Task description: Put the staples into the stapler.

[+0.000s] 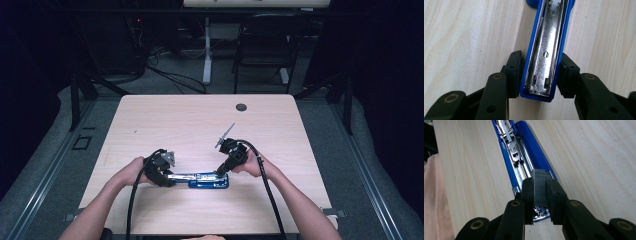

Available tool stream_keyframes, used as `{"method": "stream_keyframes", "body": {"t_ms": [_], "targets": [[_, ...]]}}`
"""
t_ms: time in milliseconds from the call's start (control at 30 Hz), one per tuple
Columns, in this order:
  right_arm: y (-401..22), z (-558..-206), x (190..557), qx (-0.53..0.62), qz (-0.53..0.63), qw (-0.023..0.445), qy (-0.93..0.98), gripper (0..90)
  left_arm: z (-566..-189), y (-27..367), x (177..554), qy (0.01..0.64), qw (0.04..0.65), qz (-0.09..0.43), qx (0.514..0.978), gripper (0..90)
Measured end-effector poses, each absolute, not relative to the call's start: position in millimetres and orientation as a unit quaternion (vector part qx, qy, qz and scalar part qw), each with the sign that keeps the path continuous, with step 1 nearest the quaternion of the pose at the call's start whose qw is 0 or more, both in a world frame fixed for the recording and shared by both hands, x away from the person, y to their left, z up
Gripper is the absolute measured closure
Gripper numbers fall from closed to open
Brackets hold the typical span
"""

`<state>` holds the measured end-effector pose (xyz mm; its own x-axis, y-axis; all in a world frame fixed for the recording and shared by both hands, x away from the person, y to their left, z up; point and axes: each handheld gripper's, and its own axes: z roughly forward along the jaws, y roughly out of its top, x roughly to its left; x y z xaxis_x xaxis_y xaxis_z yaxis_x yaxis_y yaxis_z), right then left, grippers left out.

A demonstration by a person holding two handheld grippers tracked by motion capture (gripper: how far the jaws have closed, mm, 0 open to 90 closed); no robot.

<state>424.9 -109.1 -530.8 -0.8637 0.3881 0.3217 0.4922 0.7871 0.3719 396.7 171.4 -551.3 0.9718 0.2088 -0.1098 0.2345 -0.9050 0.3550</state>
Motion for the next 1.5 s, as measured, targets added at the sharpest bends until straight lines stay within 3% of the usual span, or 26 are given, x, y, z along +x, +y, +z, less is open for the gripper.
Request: {"method": "stream_keyframes", "body": {"t_ms": [967,1500], "targets": [[-111,-517,406,-0.103,-0.232,0.039,-0.966,78.7,-551,171,397,0.113,0.185,-0.036,0.976,60.0],[-81,-510,403,-0.05,-0.139,0.016,-0.989,78.7,-551,171,397,0.111,0.184,-0.034,0.976,60.0]]}}
